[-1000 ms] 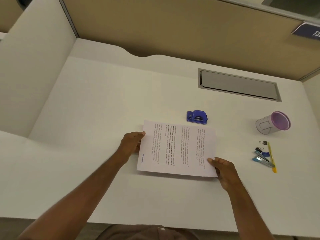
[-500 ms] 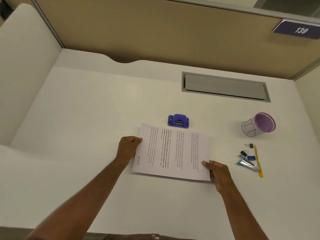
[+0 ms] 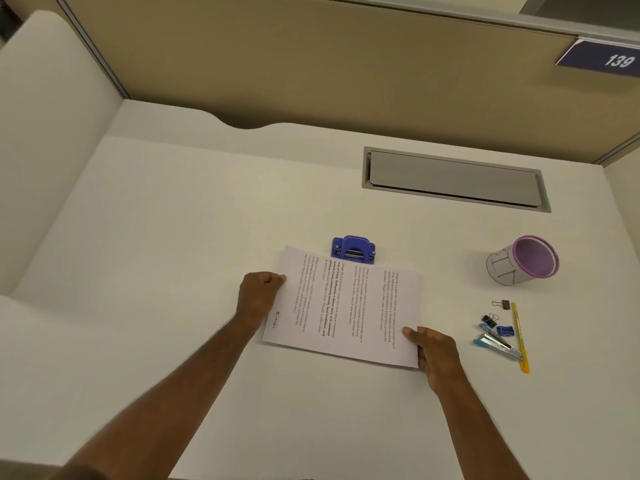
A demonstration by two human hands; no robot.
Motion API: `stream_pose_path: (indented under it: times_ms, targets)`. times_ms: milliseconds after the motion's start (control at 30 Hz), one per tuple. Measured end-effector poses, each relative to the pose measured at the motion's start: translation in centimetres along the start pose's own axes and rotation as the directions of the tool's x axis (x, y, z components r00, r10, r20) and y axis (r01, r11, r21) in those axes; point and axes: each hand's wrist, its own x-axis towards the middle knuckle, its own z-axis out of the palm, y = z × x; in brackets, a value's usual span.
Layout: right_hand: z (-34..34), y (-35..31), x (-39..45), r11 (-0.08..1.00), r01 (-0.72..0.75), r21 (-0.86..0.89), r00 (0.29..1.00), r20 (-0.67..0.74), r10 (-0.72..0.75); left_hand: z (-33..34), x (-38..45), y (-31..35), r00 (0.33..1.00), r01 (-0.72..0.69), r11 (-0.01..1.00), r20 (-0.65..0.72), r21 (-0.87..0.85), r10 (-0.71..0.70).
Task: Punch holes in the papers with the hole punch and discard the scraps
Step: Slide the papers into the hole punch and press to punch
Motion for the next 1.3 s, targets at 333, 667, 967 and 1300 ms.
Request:
stream_pose_path:
  times_ms: [333,667,967,1300]
  targets:
    - [0.2,-0.2,0.0,0.999,0.002,-0.033,0.999,-0.033,-0.003,0.2,0.6,0.3,1.0,-0.003,1.0,0.009,0.022,0.002]
    - [0.1,-1.1,0.3,1.0,-0.005,0.004,1.0,-0.023,0.005,0.5,0.8,0.5,1.0,-0.006,1.0,0.003,0.018,0.006]
    - [-0.2,-1.2,0.6,1.0,-0.019,-0.018,1.0,-0.021,0.018,0.7,0.8,0.6,1.0,0.012,1.0,0.007,0.004,-0.012]
    - [-0.6,-1.5,1.3,1.0,-0.019,0.009,0.999,-0.029,0.02,1.1,0.6,0.9,1.0,-0.001,1.0,-0.015,0.008,0.002]
